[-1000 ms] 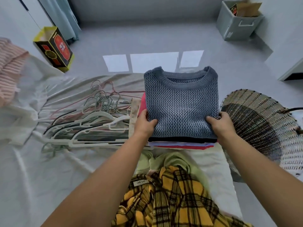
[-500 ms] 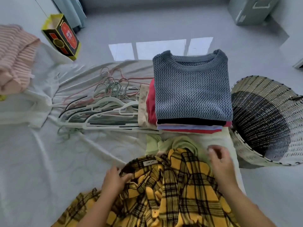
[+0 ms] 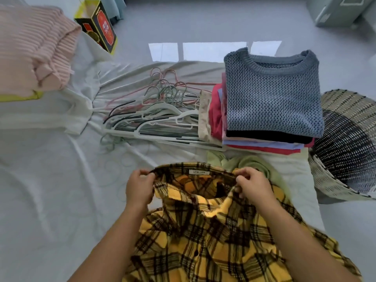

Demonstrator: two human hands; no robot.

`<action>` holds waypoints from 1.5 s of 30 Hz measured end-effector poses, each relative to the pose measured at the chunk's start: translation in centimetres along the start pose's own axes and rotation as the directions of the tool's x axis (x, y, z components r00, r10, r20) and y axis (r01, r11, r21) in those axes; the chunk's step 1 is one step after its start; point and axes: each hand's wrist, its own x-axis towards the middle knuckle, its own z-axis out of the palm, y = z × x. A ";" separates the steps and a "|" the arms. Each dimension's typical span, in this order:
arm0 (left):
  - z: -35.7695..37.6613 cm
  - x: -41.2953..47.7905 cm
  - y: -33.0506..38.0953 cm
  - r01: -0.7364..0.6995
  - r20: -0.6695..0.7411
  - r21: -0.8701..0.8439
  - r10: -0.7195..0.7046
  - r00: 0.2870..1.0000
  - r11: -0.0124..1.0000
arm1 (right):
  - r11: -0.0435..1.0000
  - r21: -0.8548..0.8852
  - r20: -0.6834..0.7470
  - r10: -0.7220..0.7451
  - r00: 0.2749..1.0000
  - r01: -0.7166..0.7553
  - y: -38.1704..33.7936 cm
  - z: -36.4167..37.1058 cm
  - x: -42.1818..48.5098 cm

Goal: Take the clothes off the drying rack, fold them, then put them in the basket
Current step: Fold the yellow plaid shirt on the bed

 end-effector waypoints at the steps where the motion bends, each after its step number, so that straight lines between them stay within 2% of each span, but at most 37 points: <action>1: -0.2 0.1 1.1 0.124 0.092 -0.263 -0.103 0.990 0.957 | 0.958 0.279 0.037 0.052 0.998 -0.061 -0.8 0.1 0.2; 2: -0.4 0.1 2.0 0.205 0.214 -0.439 -0.120 0.969 0.875 | 0.860 0.500 0.082 0.074 0.994 -0.105 -1.4 0.1 0.6; 3: -0.5 0.2 2.4 0.242 0.306 -0.509 -0.089 0.948 0.826 | 0.785 0.608 0.091 0.073 0.993 -0.114 -1.5 0.3 1.4; 4: -0.5 0.3 2.1 0.253 0.359 -0.511 -0.063 0.931 0.822 | 0.794 0.599 0.076 0.070 0.995 -0.102 -1.4 0.6 2.0; 5: -0.4 0.6 1.4 0.242 0.370 -0.456 -0.065 0.927 0.856 | 0.867 0.492 0.043 0.066 0.997 -0.079 -0.9 0.8 2.5; 6: -0.2 1.0 0.3 0.197 0.323 -0.313 -0.091 0.942 0.929 | 0.950 0.309 0.009 0.054 0.999 -0.054 -0.4 0.8 2.7; 7: -0.1 1.5 -1.1 0.134 0.252 -0.101 -0.105 0.962 0.986 | 0.993 0.114 -0.020 0.036 0.999 -0.033 0.3 0.9 2.9; 8: 0.0 1.9 -2.6 0.077 0.198 0.131 -0.102 0.975 0.988 | 0.999 -0.040 -0.041 0.016 0.999 -0.018 1.0 1.0 3.0; 9: 0.2 2.3 -4.0 0.040 0.178 0.312 -0.100 0.979 0.949 | 0.988 -0.153 -0.054 -0.014 0.998 0.005 1.7 1.0 3.2; 10: 0.4 2.4 -4.8 0.029 0.184 0.399 -0.111 0.977 0.916 | 0.971 -0.235 -0.064 -0.047 0.997 0.031 2.2 1.1 3.5; 14: 1.2 3.2 -6.5 0.082 0.257 0.467 -0.224 0.940 0.880 | 0.854 -0.514 -0.047 -0.123 0.991 0.081 2.6 1.5 5.0; 16: 1.3 3.7 -6.8 0.165 0.281 0.360 -0.276 0.919 0.918 | 0.833 -0.548 0.043 -0.068 0.997 0.081 2.2 1.7 5.4; 18: 0.7 3.7 -6.4 0.272 0.303 0.161 -0.310 0.901 0.949 | 0.803 -0.586 0.154 -0.026 0.988 0.112 1.7 1.7 5.3; 21: -1.4 3.6 -6.2 0.411 0.331 -0.096 -0.361 0.872 0.906 | 0.766 -0.621 0.205 -0.045 0.978 0.166 1.4 0.7 4.9; 24: -4.0 3.1 -6.3 0.561 0.413 -0.207 -0.448 0.793 0.801 | 0.791 -0.571 0.254 -0.082 0.964 0.218 1.3 -0.8 4.5; 25: -4.7 3.2 -6.5 0.605 0.437 -0.211 -0.479 0.761 0.768 | 0.846 -0.492 0.223 -0.107 0.969 0.206 1.3 -1.4 4.2; 27: -5.7 3.3 -7.0 0.651 0.445 -0.189 -0.527 0.724 0.735 | 0.952 -0.263 0.068 -0.145 0.987 0.158 0.8 -2.3 3.0; 29: -6.9 3.6 -7.4 0.570 0.410 -0.032 -0.509 0.757 0.821 | 0.989 -0.077 -0.107 -0.131 0.986 0.123 0.5 -3.2 2.0; 31: -8.5 4.1 -6.9 0.415 0.399 0.129 -0.431 0.810 0.900 | 0.988 -0.073 -0.173 -0.144 0.974 0.133 0.1 -3.7 1.0; 35: -13.2 6.0 -4.9 0.205 0.398 0.116 -0.234 0.887 0.972 | 0.973 -0.166 -0.229 -0.196 0.954 0.160 -1.0 -4.1 -1.0; 38: -16.6 6.4 -3.7 0.025 0.395 0.120 -0.071 0.916 0.992 | 0.971 -0.149 -0.222 -0.218 0.950 0.188 -2.4 -4.0 -2.8; 41: -20.0 5.7 -3.4 -0.020 0.436 0.075 -0.015 0.900 0.997 | 0.974 -0.115 -0.155 -0.212 0.965 0.195 -3.9 -2.9 -4.2; 45: -24.2 3.5 -4.2 0.012 0.426 -0.029 0.001 0.905 1.000 | 0.970 -0.050 -0.120 -0.242 0.963 0.238 -4.9 -1.5 -6.3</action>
